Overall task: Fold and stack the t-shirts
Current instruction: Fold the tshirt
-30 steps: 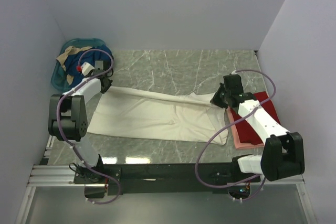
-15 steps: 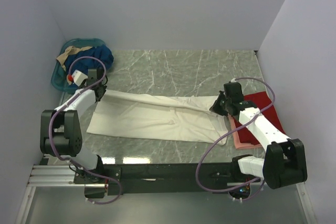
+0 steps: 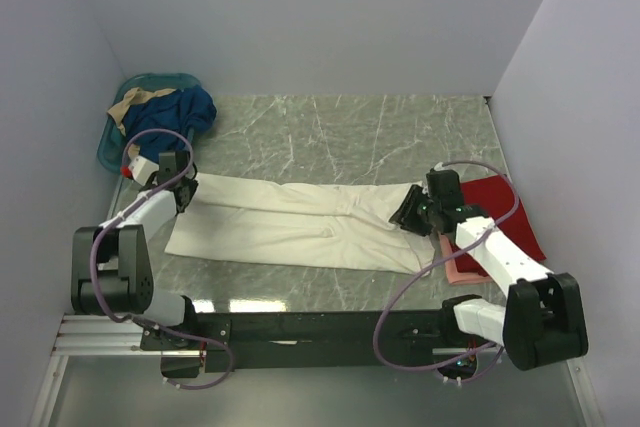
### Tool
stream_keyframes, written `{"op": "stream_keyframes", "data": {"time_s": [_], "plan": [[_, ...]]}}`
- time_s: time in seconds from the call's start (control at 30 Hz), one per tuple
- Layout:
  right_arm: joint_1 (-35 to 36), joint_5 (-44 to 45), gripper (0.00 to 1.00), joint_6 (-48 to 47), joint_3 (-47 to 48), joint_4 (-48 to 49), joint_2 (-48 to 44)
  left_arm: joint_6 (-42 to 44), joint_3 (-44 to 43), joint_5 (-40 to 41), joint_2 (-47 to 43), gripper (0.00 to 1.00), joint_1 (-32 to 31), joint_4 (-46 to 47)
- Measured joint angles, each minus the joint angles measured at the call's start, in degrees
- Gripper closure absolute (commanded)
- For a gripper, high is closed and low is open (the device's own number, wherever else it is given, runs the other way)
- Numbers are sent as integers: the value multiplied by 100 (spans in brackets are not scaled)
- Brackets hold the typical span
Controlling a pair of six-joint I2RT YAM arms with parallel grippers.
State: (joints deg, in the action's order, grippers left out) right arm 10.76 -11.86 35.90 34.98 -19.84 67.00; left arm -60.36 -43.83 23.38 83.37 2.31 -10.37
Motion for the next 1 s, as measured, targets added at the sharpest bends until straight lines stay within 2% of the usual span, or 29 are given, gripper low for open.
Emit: {"op": "stream_keyframes", "data": {"time_s": [0.03,0.17,0.27,0.37,0.57,0.7,1.0], "plan": [[0,-20,49,-17,-15,-15,-107,-15,55,-17,-85,53,11,13],[0,17,48,-107,-2,-68,-667,-24,131,-129,-422,52,13,96],[0,42,49,-129,179,-74,-599,-17,136,-240,-544,51,13,173],[111,201,49,-127,579,-79,-105,-37,136,-350,-557,51,-66,197],[778,872,49,-116,1707,-48,1211,-55,17,-514,-553,50,-527,-68],[1104,1429,50,-105,2350,-44,2050,-39,-92,-608,-568,50,-577,-184],[1239,2114,50,-149,2922,-153,3189,-24,-94,-710,-949,50,-577,-380]]}}
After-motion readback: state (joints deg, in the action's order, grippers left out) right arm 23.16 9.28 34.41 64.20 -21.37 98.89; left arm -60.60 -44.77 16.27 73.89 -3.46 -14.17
